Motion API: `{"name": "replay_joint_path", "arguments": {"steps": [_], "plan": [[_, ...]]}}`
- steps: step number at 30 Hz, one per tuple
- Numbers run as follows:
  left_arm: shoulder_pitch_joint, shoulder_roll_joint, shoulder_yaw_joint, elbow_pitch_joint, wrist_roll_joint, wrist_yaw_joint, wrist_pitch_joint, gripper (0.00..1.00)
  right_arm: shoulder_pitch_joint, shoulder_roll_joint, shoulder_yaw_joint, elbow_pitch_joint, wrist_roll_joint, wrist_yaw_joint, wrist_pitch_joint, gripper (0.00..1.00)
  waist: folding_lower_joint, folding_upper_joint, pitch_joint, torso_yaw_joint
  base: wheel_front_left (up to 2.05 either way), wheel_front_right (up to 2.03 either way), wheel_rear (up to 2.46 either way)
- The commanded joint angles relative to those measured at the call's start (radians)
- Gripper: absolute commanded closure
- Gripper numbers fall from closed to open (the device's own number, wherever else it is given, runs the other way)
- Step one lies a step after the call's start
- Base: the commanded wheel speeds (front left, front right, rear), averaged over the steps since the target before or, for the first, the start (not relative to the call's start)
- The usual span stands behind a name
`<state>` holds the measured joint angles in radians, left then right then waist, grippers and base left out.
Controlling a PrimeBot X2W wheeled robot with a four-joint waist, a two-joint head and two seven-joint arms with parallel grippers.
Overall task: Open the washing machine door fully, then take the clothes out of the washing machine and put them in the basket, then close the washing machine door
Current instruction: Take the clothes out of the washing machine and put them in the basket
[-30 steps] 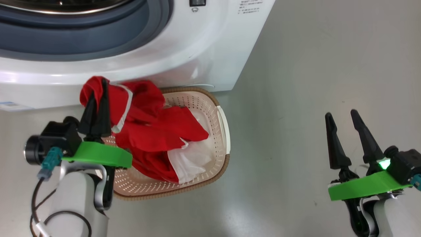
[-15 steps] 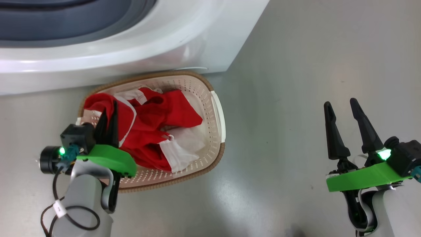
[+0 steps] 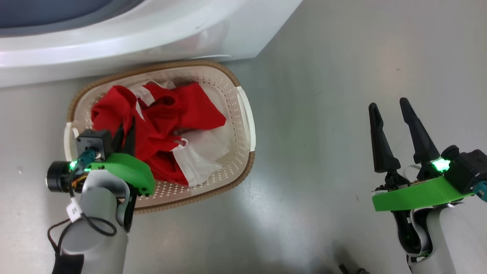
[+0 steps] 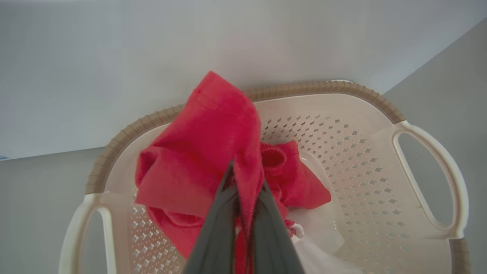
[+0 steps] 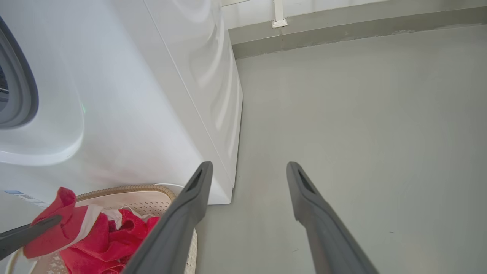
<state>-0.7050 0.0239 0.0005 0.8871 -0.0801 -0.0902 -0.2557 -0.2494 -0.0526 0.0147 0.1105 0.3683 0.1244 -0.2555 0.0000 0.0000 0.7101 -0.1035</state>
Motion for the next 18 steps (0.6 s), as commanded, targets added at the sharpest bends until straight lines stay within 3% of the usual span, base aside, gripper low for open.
{"name": "replay_joint_path", "arguments": {"steps": [1,13,14,15,18], "plan": [[-0.004,0.029,0.027,0.017,-0.002,-0.008,-0.006,1.00,0.007,0.002,0.025,-0.025,0.002,0.006,-0.006,0.00,0.0000,0.0000,0.023,-0.013,0.00,0.00,0.00],[-0.088,0.041,0.033,0.165,-0.009,-0.021,-0.006,1.00,-0.008,0.002,0.029,-0.033,0.016,0.006,-0.006,0.00,0.0000,0.0000,0.066,-0.029,0.00,0.00,0.00],[-0.093,0.042,0.033,0.171,-0.010,-0.022,-0.006,0.93,-0.008,0.002,0.029,-0.034,0.016,0.006,-0.006,0.00,0.0000,0.0000,0.068,-0.029,0.00,0.00,0.00],[-0.098,0.043,0.033,0.176,-0.010,-0.022,-0.006,0.79,-0.010,0.002,0.028,-0.034,0.017,0.006,-0.006,0.00,0.0000,0.0000,0.070,-0.029,0.00,0.00,0.00],[-0.108,0.043,0.033,0.183,-0.010,-0.023,-0.006,0.52,-0.013,0.002,0.027,-0.032,0.016,0.006,-0.006,0.00,0.0000,0.0000,0.071,-0.027,0.00,0.00,0.00]]}}
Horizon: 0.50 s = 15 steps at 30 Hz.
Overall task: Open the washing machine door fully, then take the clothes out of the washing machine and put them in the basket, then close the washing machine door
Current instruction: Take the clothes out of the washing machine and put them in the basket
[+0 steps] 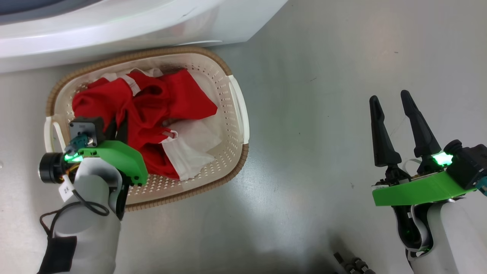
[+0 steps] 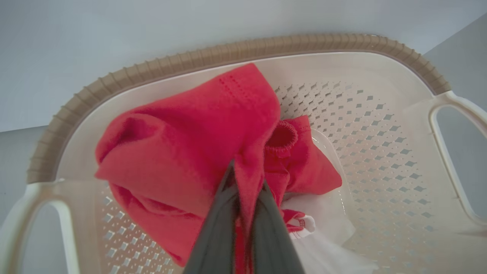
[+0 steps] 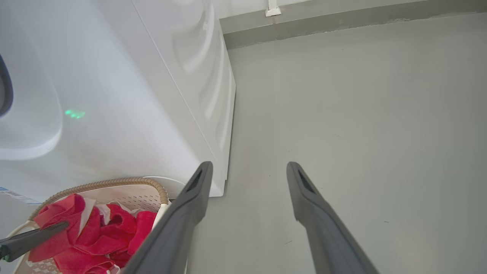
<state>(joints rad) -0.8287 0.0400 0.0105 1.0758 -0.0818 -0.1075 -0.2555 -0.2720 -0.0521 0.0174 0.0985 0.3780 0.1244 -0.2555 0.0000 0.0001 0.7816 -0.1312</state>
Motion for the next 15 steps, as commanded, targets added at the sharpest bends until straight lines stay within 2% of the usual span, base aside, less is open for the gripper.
{"name": "replay_joint_path", "arguments": {"steps": [1,2,15], "plan": [[0.015,0.027,0.023,-0.004,-0.008,-0.006,-0.006,0.16,0.009,0.002,0.024,-0.019,0.006,0.006,-0.006,0.00,0.0000,-0.0001,-0.001,0.002,0.00,0.00,0.00],[0.014,0.027,0.023,-0.004,-0.008,-0.006,-0.006,0.00,0.008,0.002,0.023,-0.018,0.005,0.006,-0.006,0.00,0.0000,-0.0001,-0.002,0.003,0.00,0.00,0.00],[0.042,0.023,0.035,-0.029,-0.021,-0.009,-0.006,0.00,0.011,0.002,0.017,-0.004,-0.008,0.006,-0.006,0.00,0.0000,-0.0001,-0.060,0.021,0.00,0.00,0.00]]}}
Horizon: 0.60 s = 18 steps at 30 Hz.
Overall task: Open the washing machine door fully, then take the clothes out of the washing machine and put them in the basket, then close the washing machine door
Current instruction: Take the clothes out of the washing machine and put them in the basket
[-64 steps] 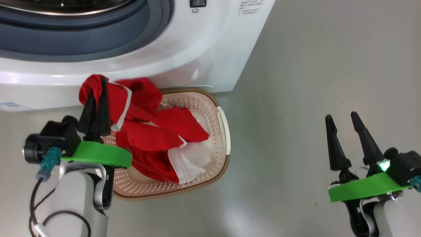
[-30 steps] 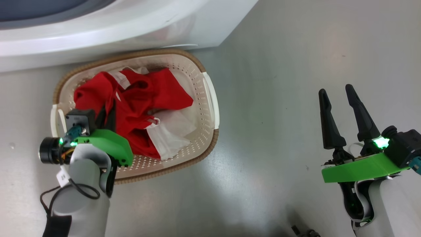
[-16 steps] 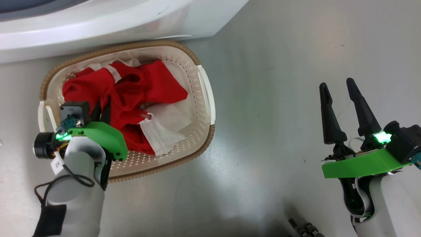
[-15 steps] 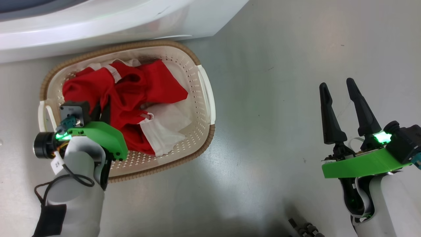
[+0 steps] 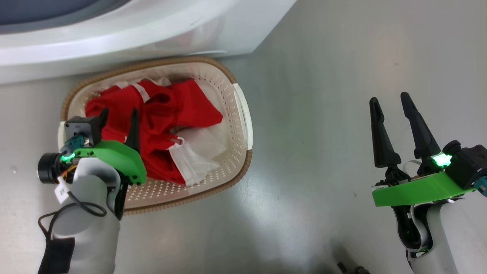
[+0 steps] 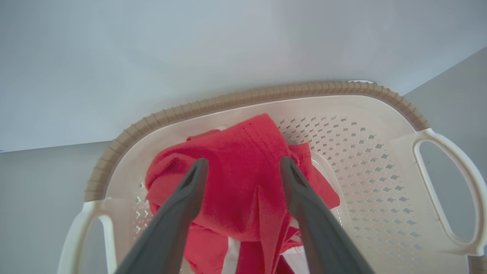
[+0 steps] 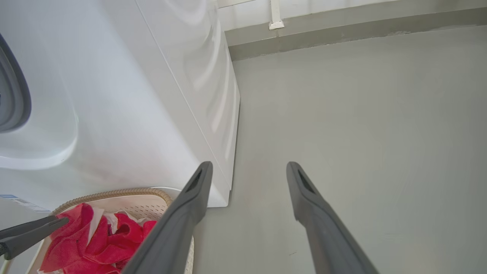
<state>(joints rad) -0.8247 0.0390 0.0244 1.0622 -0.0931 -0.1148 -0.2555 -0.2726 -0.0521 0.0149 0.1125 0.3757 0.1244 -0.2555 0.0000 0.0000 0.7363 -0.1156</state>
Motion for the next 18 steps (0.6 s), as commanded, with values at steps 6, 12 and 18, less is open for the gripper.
{"name": "replay_joint_path", "arguments": {"steps": [6,12,18], "plan": [[0.077,0.020,0.031,-0.074,-0.021,-0.006,-0.006,0.00,0.025,0.000,0.017,-0.007,-0.017,0.006,-0.006,0.00,0.0000,0.0000,-0.085,0.022,0.00,0.00,0.00],[0.129,0.015,0.033,-0.158,-0.028,-0.010,-0.006,0.00,0.043,-0.014,0.017,0.006,-0.019,0.006,-0.006,0.00,0.0000,0.0000,-0.161,0.043,0.00,0.00,0.00],[0.199,0.013,0.035,-0.248,-0.040,-0.013,-0.006,0.00,0.067,-0.026,0.019,0.022,-0.017,0.006,-0.006,0.00,0.0000,0.0000,-0.242,0.058,0.00,0.00,0.00]]}}
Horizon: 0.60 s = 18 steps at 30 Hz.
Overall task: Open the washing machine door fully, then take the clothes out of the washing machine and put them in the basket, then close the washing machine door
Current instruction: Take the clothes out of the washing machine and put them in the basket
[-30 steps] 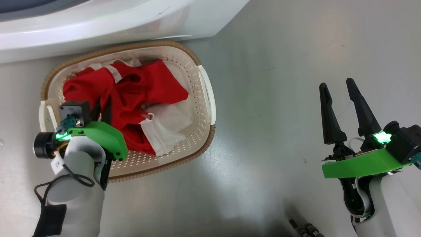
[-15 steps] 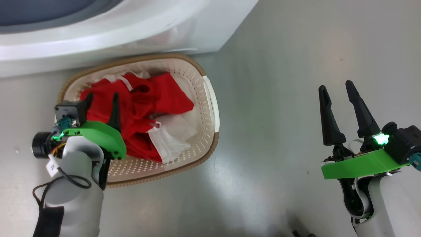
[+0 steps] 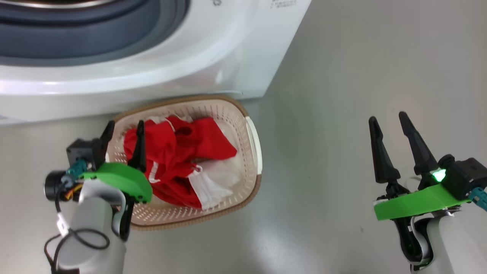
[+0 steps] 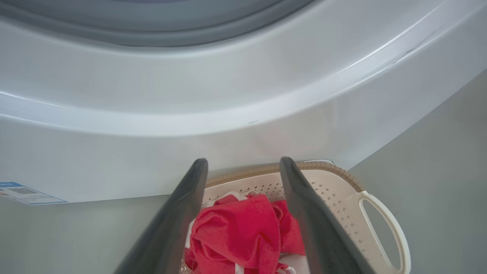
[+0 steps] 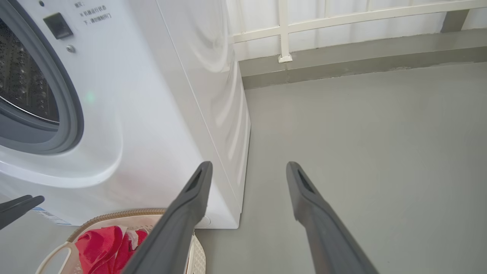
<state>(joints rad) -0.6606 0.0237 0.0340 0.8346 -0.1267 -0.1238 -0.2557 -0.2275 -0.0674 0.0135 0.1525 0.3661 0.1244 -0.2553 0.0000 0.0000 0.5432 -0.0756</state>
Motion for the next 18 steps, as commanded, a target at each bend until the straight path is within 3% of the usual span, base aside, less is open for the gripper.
{"name": "replay_joint_path", "arguments": {"steps": [1,18], "plan": [[0.048,0.028,0.026,-0.036,-0.009,-0.005,-0.006,0.00,0.027,-0.013,0.019,-0.016,-0.008,0.006,-0.006,0.00,0.0000,0.0000,-0.063,0.021,0.00,0.00,0.00],[0.280,0.027,0.005,-0.312,-0.036,-0.007,-0.006,0.00,0.137,-0.059,0.019,0.009,0.001,0.006,-0.006,0.00,0.0000,0.0000,-0.276,0.051,0.00,0.00,0.00]]}}
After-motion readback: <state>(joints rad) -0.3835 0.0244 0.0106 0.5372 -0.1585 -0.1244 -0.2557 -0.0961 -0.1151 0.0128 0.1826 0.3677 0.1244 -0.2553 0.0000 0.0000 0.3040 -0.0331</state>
